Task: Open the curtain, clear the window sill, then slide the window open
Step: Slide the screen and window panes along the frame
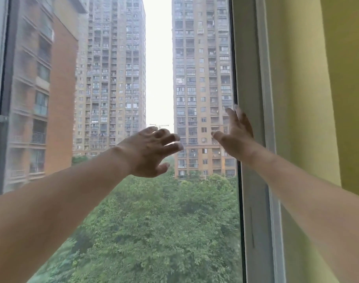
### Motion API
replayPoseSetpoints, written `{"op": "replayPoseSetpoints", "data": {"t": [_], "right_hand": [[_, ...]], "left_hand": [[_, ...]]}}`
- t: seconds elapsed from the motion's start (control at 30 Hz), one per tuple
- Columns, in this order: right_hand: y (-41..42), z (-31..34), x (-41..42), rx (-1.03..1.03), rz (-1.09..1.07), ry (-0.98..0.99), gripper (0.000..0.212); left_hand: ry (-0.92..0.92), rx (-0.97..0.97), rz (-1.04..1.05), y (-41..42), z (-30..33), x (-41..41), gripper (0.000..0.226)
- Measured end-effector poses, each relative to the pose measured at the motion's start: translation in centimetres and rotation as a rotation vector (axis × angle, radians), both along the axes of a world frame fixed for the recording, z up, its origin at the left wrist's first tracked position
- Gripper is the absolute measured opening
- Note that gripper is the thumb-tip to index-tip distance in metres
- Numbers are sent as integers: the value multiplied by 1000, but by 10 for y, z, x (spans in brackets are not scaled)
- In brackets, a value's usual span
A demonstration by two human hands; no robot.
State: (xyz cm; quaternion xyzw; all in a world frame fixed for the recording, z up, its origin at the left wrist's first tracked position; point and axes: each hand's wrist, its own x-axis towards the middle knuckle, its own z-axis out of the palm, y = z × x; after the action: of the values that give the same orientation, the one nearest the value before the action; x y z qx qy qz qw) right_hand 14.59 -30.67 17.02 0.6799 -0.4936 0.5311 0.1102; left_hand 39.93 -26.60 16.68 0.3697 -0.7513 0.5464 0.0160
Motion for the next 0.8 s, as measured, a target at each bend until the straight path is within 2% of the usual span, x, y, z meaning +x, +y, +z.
{"op": "replayPoseSetpoints", "data": {"t": [0.17, 0.23, 0.4, 0.53, 0.63, 0.8], "right_hand": [[7, 12, -23, -37, 252, -196, 75], [5, 12, -28, -8, 302, -213, 75], [4, 18, -29, 35, 402, -310, 81], [2, 26, -36, 31, 524, -437, 76], [0, 32, -41, 55, 594, -476, 74], [-2, 40, -43, 38, 631, -545, 74]], "left_hand": [[-8, 9, 100, -4, -10, -20, 66], [-16, 14, 115, -2, -12, -35, 66], [-42, 35, 33, -1, -28, -81, 64], [-159, 76, -55, -6, -65, -121, 64], [-306, 114, -37, -14, -95, -142, 65], [-393, 89, -20, -27, -107, -161, 65]]}}
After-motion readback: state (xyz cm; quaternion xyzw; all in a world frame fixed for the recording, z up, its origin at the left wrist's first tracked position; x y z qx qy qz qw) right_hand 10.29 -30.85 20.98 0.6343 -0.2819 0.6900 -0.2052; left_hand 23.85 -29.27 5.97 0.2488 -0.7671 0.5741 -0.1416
